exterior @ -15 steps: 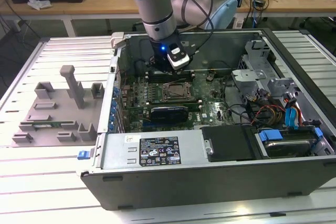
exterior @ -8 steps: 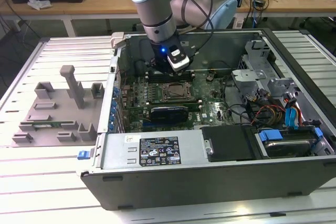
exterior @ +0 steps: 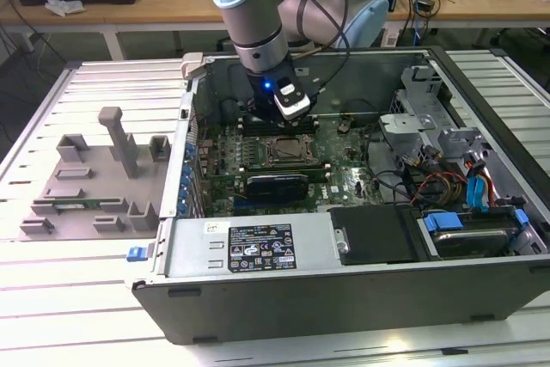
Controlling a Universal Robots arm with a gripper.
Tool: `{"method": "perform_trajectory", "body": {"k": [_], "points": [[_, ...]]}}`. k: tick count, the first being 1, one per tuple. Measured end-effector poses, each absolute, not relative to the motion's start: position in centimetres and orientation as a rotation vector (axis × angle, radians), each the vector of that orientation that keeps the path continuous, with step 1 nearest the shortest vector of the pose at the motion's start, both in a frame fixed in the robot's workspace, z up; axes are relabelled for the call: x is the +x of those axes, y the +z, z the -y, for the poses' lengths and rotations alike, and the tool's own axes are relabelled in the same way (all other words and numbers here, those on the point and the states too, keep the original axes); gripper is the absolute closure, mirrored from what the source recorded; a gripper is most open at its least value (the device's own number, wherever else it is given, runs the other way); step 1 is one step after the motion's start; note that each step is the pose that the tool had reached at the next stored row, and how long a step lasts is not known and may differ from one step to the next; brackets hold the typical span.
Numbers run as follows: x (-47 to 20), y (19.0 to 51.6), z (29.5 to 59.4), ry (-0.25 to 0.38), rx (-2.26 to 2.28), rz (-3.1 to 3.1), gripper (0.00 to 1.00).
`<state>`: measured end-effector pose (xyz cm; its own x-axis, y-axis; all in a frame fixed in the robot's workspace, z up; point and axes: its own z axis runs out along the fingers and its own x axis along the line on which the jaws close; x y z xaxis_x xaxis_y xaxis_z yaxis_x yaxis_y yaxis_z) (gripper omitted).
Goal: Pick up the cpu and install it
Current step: 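Install the first cpu locking lever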
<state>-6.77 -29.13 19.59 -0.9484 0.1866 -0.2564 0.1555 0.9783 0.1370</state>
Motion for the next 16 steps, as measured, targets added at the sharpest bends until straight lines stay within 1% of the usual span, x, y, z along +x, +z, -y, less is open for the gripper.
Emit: {"method": "perform_trajectory", "body": {"k": [3, 7, 16], "points": [[-6.78, 19.59, 29.20, 0.170, 0.253, -2.855, 0.89], [-6.77, 19.58, 29.20, 0.191, 0.256, -2.854, 0.89], [-6.77, 19.57, 29.83, 0.195, 0.256, -2.854, 0.89]]}}
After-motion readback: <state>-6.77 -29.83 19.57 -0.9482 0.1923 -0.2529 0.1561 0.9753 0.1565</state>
